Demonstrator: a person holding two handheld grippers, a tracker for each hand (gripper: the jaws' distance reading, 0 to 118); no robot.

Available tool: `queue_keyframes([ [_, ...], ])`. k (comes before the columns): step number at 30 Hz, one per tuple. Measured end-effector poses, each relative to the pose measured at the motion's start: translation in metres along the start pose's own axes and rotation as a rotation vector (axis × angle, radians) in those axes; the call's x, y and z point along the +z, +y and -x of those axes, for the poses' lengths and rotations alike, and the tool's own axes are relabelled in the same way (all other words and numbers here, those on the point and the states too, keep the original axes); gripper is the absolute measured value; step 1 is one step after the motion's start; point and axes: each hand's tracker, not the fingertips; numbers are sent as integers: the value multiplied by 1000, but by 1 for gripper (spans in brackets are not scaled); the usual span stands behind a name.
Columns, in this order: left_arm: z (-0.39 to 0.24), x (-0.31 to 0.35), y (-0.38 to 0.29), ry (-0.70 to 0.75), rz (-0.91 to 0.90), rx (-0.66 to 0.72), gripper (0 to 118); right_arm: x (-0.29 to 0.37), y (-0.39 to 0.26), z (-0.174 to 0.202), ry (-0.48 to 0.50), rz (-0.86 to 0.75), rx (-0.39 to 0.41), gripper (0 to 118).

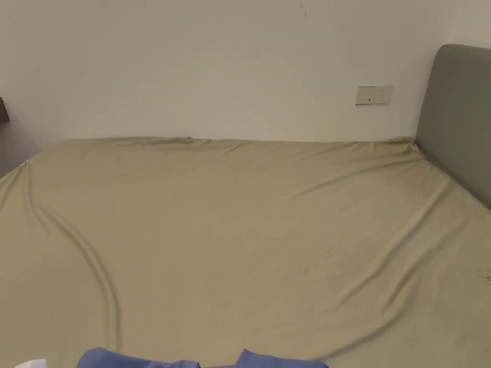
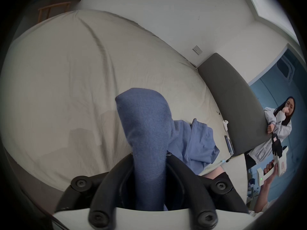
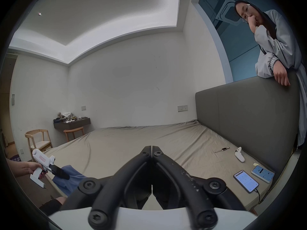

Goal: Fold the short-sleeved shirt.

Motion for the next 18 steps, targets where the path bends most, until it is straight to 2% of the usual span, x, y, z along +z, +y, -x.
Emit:
queue_keyframes([
  [7, -140, -29, -14, 156, -23, -290, 15, 7, -1, -6, 3, -4, -18, 2],
  [11, -202, -73, -23, 7, -1, -279, 15, 15, 2, -16, -12, -24, -36, 2],
  [14, -242, -121, -38, 35, 41, -356, 15, 22, 1, -24, -29, -30, -55, 2],
  [17, -264, -171, -53, 5, 124, -301, 15, 30, -1, -32, -43, -27, -68, 2],
  [18, -270, -189, -63, 41, 138, -361, 15, 32, -2, -35, -49, -26, -71, 2],
])
